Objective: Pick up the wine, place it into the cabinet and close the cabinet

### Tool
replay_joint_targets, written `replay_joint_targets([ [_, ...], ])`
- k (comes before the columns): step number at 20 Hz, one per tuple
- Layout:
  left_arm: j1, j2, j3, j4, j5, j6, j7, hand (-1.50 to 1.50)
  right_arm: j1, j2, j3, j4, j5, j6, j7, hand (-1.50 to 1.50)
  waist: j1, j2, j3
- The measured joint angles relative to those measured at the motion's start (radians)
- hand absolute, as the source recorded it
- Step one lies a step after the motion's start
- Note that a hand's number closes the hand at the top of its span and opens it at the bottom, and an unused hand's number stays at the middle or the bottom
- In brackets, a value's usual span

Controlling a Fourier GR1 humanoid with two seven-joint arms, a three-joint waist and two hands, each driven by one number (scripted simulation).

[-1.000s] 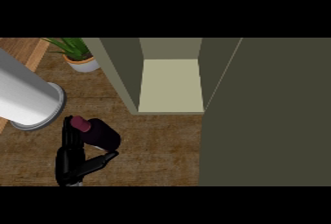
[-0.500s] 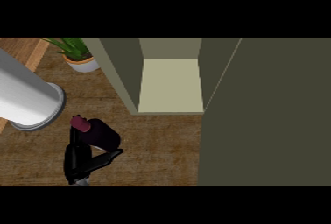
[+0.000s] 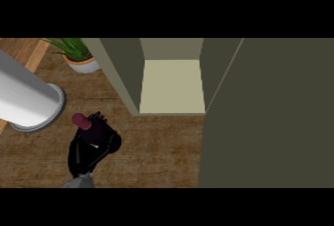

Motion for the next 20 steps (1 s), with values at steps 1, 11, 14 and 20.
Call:
replay_joint_targets([
  [1, 0.005, 0.002, -0.005, 0.001, 0.001, -0.022, -0.004, 1.50, -0.007, -0.002, -0.008, 0.003, -0.001, 0.002, 0.000, -1.50, 0.001, 0.000, 0.000],
  [11, 0.025, 0.081, -0.061, 0.009, -0.066, -0.117, -0.031, 1.50, 0.027, 0.021, -0.015, 0.009, -0.004, 0.022, -0.030, -1.50, 0.005, -0.002, 0.001],
  [14, 0.067, 0.147, -0.070, -0.025, -0.084, -0.175, -0.033, 1.50, 0.018, 0.021, -0.010, 0.008, -0.002, 0.016, -0.020, -1.50, 0.006, -0.002, 0.001],
  [20, 0.115, 0.183, -0.063, -0.119, -0.114, -0.173, -0.066, 1.50, 0.067, 0.036, 0.009, 0.005, 0.001, 0.033, -0.052, -1.50, 0.006, -0.002, 0.001],
])
